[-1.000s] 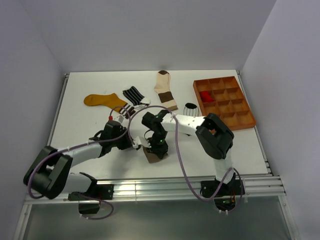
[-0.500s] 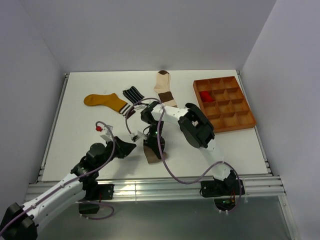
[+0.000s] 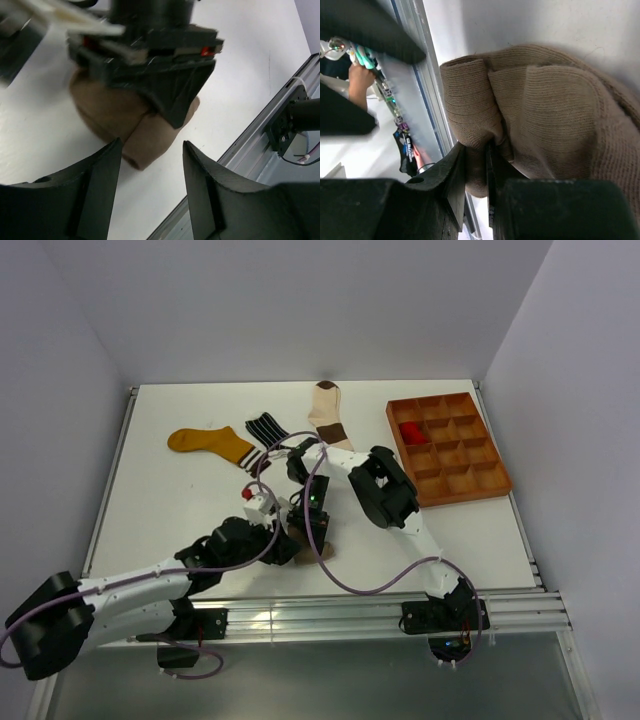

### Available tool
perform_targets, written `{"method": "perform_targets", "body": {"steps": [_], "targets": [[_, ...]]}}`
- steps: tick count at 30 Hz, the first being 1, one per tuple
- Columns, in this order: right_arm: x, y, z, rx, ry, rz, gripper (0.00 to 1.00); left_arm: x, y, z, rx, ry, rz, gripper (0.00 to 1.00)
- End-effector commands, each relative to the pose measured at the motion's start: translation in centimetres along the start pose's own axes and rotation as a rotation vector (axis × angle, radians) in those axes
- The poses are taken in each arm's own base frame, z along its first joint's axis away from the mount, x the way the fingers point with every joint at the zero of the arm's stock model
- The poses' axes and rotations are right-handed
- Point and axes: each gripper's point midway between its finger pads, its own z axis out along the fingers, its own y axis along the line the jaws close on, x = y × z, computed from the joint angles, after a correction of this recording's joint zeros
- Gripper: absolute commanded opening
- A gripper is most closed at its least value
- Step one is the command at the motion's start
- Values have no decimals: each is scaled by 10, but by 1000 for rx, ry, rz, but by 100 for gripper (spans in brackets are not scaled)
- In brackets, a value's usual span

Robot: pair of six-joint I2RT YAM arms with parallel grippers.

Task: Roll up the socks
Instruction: Roll the sock at the center of the board.

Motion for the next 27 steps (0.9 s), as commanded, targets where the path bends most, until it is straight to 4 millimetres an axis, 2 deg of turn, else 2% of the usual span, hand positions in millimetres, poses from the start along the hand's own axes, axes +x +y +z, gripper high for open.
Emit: {"method": "perform_targets", "body": {"steps": [1, 2, 5, 7, 11, 27], "targets": [[4, -39, 8, 91, 57, -45, 13, -30, -26, 14, 56, -74, 117, 58], [4, -40, 8, 90, 59, -43, 13, -34, -34, 17, 71, -74, 137, 60], [5, -42, 9, 89, 62, -21, 13, -29, -38, 30, 66, -36, 195, 59], [4, -43, 8, 88, 56, -14, 13, -21, -32, 39, 44, 2, 227, 59], [2, -44, 8, 87, 51, -4, 13, -12, -36, 50, 53, 34, 264, 57], [3, -50, 6, 98, 50, 41, 13, 14, -26, 58, -18, 151, 306, 54]]}}
